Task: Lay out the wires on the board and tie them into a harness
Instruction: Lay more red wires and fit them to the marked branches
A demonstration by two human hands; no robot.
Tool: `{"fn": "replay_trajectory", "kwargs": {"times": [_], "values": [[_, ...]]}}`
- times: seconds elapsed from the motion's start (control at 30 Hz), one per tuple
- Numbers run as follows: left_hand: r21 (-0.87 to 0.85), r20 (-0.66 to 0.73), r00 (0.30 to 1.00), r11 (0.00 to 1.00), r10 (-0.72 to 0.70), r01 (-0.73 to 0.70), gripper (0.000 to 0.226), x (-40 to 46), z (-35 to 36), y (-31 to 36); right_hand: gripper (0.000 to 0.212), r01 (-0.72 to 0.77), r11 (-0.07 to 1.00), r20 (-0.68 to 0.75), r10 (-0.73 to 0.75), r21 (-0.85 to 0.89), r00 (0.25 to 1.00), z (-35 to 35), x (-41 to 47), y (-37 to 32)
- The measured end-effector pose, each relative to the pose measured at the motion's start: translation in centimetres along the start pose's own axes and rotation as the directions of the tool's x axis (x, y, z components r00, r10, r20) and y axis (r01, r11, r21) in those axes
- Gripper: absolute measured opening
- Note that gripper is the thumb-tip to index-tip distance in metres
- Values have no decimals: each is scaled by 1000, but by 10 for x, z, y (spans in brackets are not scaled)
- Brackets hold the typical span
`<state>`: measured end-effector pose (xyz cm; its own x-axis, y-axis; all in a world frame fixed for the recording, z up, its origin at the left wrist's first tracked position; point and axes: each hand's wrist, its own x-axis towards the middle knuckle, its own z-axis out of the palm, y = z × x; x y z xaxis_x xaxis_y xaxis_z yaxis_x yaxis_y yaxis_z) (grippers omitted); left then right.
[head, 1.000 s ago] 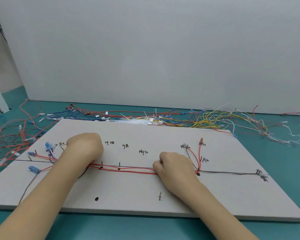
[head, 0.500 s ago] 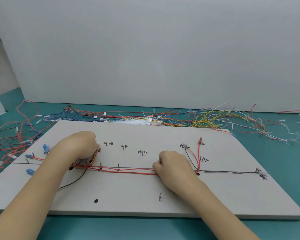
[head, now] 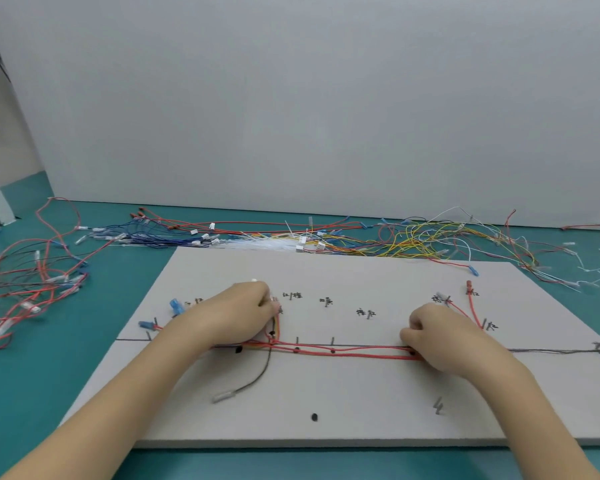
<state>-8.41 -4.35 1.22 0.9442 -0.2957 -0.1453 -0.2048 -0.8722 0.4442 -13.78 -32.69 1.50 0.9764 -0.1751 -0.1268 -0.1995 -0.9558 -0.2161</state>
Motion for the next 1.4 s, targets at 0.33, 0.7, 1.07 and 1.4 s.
{"fn": "replay_trajectory", "kwargs": {"times": [0.33,0.7,1.07,1.4], "values": [[284,-132,988,952,-83,118,40,2,-12,-2,38,57,991,-127,-72,-119,989,10,8,-49],[175,42,999,984,-29,22,36,14,-15,-19,32,74,993,-275,-97,-95,957,16,20,-37],[144,-100,990,986,102,-87,35,12,5,-12,38,43,999,-263,-42,-1,964,13,16,-13],[-196,-164,980,969,116,-147,30,19,-3,-11,37,22,1000,-223,-21,3,975,9,18,-5]]}}
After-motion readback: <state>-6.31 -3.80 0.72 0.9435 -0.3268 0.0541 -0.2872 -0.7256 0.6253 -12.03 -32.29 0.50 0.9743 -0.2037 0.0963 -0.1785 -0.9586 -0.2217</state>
